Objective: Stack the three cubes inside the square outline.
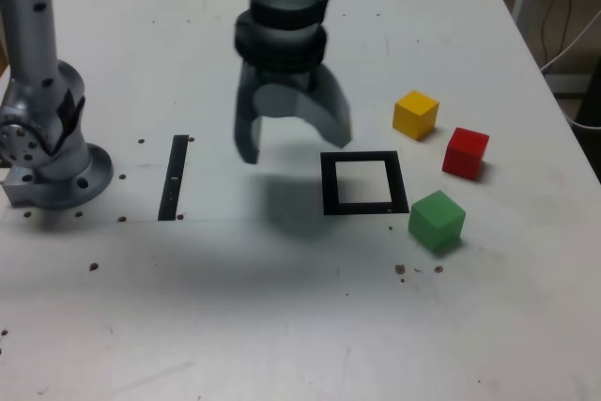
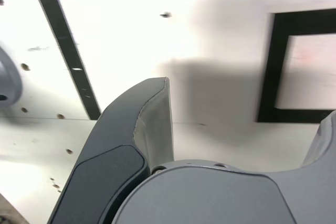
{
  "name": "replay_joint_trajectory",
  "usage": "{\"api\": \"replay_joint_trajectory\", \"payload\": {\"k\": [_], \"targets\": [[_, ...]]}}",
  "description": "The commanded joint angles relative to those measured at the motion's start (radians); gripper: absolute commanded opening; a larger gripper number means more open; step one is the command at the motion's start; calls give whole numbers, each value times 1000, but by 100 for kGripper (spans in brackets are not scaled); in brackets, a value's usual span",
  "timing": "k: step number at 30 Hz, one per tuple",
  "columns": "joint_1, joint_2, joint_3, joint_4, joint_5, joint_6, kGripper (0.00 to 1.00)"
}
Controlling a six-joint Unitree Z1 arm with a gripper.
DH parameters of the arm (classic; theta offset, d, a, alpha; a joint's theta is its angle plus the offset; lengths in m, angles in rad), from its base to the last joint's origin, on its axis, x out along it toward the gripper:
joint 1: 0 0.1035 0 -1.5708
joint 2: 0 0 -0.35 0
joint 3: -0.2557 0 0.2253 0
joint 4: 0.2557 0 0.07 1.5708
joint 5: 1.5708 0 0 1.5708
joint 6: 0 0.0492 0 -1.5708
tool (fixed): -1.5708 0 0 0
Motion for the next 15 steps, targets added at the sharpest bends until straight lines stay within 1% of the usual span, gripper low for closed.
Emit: {"api": "replay_joint_trajectory", "payload": {"k": [1, 5, 15], "targets": [[-6, 30, -47, 24, 6, 2, 99], [-9, 73, -141, 73, 13, 4, 99], [-9, 203, -399, 180, 17, 39, 99]]}}
